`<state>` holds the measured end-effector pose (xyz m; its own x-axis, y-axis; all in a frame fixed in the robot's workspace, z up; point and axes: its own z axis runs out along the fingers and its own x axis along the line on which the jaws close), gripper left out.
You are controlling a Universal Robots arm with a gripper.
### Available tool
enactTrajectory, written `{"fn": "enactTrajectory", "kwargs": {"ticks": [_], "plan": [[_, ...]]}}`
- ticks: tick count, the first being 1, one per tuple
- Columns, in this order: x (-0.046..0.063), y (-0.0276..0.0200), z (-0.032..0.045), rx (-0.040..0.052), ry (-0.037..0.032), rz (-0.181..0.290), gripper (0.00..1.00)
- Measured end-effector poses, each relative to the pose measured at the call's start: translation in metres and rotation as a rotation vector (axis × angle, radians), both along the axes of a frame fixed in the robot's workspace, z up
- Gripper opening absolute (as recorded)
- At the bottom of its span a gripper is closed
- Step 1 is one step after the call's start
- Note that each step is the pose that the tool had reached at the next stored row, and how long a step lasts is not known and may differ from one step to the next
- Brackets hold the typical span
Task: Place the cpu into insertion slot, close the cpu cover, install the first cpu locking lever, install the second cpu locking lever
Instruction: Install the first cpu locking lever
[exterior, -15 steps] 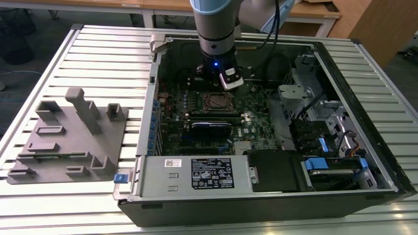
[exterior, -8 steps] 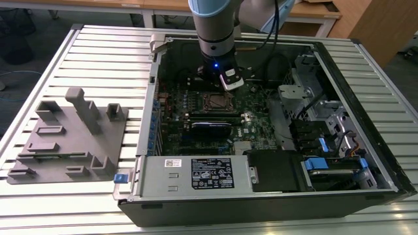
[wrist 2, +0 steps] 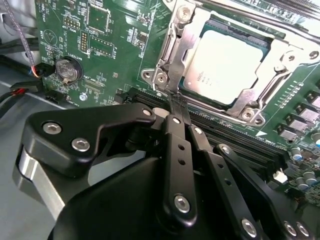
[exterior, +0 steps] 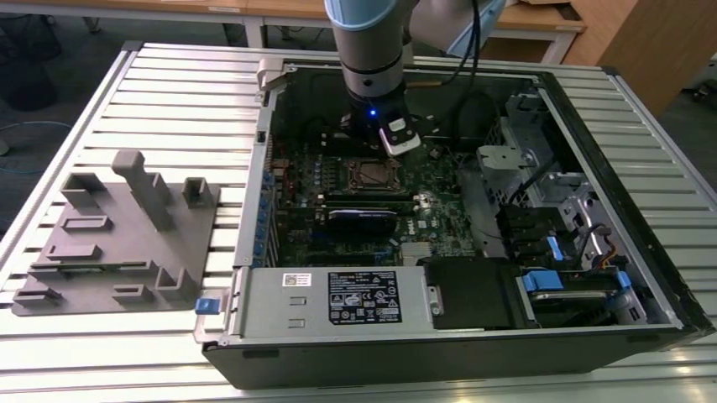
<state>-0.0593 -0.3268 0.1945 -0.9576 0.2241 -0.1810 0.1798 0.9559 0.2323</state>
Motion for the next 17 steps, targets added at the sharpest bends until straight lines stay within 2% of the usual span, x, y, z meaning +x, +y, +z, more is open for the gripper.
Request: {"fn": "enactTrajectory", "kwargs": {"ticks": [12,17], "plan": [[0.0018,0.0002,-0.0021,0.0000,-0.0081,0.002,0.11],[0.0018,0.0002,-0.0030,-0.0004,-0.0091,0.002,0.11]]}}
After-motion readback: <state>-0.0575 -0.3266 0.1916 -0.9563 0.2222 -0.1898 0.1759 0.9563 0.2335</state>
